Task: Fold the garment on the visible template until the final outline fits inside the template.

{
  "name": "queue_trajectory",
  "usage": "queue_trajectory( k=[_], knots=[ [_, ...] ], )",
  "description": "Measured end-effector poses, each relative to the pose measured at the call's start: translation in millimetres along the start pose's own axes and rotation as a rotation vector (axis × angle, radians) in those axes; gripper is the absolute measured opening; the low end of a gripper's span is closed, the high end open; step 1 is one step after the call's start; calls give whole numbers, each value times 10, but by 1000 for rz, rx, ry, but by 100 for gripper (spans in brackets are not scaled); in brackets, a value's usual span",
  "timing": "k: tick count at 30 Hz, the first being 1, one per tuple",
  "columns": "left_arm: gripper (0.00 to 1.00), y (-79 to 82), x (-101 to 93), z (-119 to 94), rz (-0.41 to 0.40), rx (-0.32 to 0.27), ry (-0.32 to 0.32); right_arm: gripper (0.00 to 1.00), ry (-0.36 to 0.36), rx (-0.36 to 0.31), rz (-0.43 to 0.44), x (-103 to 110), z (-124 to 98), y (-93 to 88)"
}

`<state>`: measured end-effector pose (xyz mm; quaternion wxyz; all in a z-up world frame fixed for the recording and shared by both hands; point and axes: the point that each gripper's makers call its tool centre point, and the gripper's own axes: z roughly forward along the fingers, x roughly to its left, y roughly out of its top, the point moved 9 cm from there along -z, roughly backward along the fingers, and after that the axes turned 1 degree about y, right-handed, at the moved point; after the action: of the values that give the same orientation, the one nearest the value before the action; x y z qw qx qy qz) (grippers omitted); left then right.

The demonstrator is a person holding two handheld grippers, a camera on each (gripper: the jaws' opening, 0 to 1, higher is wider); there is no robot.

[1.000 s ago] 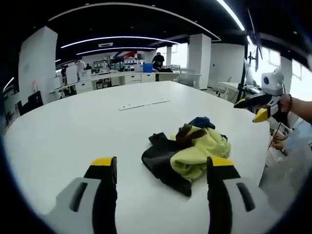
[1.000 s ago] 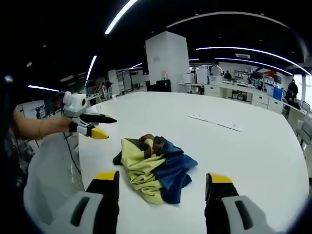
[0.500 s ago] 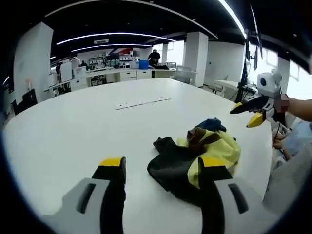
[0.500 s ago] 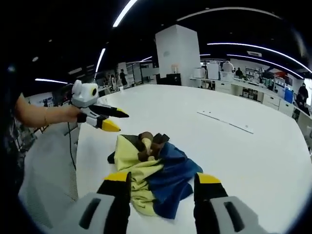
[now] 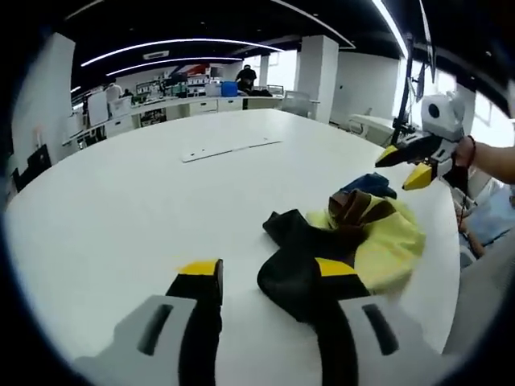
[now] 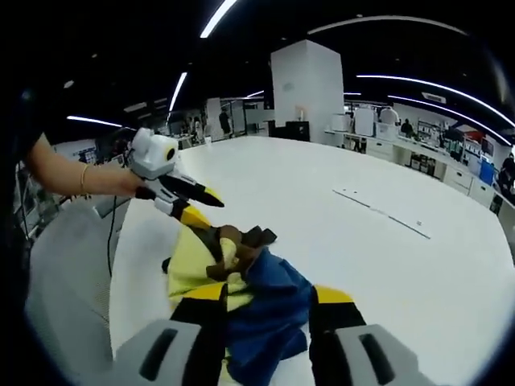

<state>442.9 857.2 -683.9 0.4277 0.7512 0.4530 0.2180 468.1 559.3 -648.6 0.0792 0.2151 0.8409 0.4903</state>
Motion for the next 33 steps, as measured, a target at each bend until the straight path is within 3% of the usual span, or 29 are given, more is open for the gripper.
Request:
queue_trajectory(
  k=[11,14,19,24,27,33],
  knots=[
    [29,-153,46,148,-21,73,-20,21,16,10,-43,-17,117,-11],
    [21,-185,62,182,-26,96,-20,19,7,9,-51,-23,136,1],
    [15,-184,37,231,-21,102,-36,14,-6,20,-61,-11,153,-8],
    [13,-171,26,262,11,117,-37,10,-21,15,-43,-3,153,-23],
    [4,-170,17,274,69,121,-4,4,-33,-2,-21,3,153,-25],
    [0,-174,-15,271,60,112,-1,0,-39,-20,27,-11,151,-33]
  ],
)
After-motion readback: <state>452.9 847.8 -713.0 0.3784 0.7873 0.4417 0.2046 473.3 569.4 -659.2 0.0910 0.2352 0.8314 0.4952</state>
